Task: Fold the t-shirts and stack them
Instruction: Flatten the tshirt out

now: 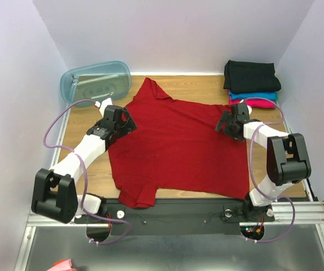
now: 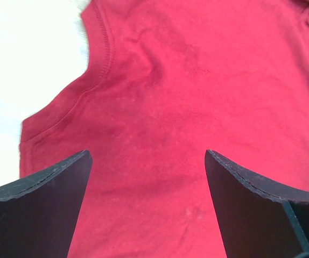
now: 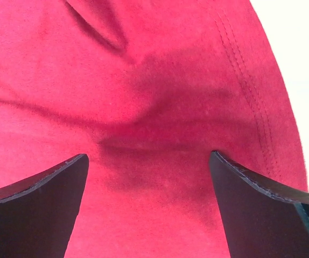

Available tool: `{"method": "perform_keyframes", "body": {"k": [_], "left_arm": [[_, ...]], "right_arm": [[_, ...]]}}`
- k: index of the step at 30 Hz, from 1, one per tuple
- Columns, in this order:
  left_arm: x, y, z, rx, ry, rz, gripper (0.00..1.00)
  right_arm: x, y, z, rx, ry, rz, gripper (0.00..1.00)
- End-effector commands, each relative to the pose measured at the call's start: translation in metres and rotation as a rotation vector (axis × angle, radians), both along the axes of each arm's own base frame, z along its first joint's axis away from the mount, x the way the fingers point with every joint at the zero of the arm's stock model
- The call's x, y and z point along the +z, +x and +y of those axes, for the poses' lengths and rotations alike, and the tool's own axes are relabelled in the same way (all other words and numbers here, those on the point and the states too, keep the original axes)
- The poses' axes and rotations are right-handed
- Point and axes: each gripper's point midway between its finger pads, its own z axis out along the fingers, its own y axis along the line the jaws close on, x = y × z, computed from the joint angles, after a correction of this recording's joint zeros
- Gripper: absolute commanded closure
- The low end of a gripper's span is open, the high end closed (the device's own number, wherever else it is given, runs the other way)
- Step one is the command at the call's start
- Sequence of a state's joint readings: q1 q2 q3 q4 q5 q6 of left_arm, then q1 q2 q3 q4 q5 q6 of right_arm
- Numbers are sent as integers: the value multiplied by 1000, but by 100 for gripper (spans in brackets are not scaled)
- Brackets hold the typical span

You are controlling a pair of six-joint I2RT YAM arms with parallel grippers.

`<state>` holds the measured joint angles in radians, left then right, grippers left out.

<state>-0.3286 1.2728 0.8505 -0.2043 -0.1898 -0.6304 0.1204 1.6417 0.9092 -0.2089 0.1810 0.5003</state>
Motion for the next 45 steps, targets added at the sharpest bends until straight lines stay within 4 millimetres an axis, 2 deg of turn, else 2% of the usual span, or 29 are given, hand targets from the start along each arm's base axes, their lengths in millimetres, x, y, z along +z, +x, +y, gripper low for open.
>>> {"method": "perform_keyframes", "body": {"k": [1,4,5,6,7,8,9,11,13,14,15,16,17,18,19,21,22,23,30,33,34,37,40,43,44,45], "left_arm": [[29,28,-14,-42,-36,-91,2],[27,42,-21,-69,-24,-80,2],[38,51,-24,-76,-27,-105,2],[32,57,-27,-87,-21,-88,2],[43,68,-31,-99,-17,-115,2],[44,74,-34,-108,-14,-118,2],[31,82,-37,-120,-1,-88,1],[21,101,-42,-133,23,-58,2],[14,112,-46,-137,33,-35,2],[20,122,-49,-139,35,-48,2],[4,127,-50,-137,44,-16,2],[0,132,-51,-138,45,-13,2],[4,141,-53,-139,40,-26,2],[-9,144,-55,-148,40,3,2],[-9,149,-56,-148,34,-2,2],[-23,154,-57,-148,30,17,2],[-25,156,-53,-137,29,21,2],[-28,158,-52,-134,26,27,2],[-66,163,-30,-69,29,93,2],[-74,166,-21,-39,18,106,2],[-76,167,-20,-34,19,107,2],[-76,171,-19,-32,13,105,2],[-69,179,-23,-46,7,92,2],[-46,183,-30,-74,-13,61,2],[-38,182,-32,-82,-17,49,2],[-29,179,-34,-87,-22,38,2]], "right_arm": [[27,17,3,68,0,-53,0],[48,27,7,89,6,-106,0],[62,36,8,103,5,-140,0],[66,41,8,117,-8,-148,0],[77,50,7,114,-19,-174,0],[79,54,7,122,-25,-178,0],[76,58,7,131,-35,-169,0],[72,74,7,148,-53,-163,0],[66,85,8,159,-65,-149,0],[72,98,10,170,-71,-166,0],[69,104,10,173,-71,-162,0],[55,110,12,184,-64,-134,0],[51,114,15,193,-63,-129,0],[57,124,16,197,-60,-149,0],[42,128,20,217,-46,-123,0],[35,138,23,232,-49,-118,0],[39,148,20,220,-67,-134,0],[25,153,18,219,-81,-110,0],[-5,186,11,207,-136,-94,0],[-5,198,10,203,-158,-109,0],[-11,200,10,205,-159,-99,0],[-11,207,6,191,-176,-108,0],[-4,209,10,213,-168,-122,0],[24,210,13,224,-160,-159,0],[45,210,16,231,-144,-196,0],[57,209,18,237,-130,-215,0]]}}
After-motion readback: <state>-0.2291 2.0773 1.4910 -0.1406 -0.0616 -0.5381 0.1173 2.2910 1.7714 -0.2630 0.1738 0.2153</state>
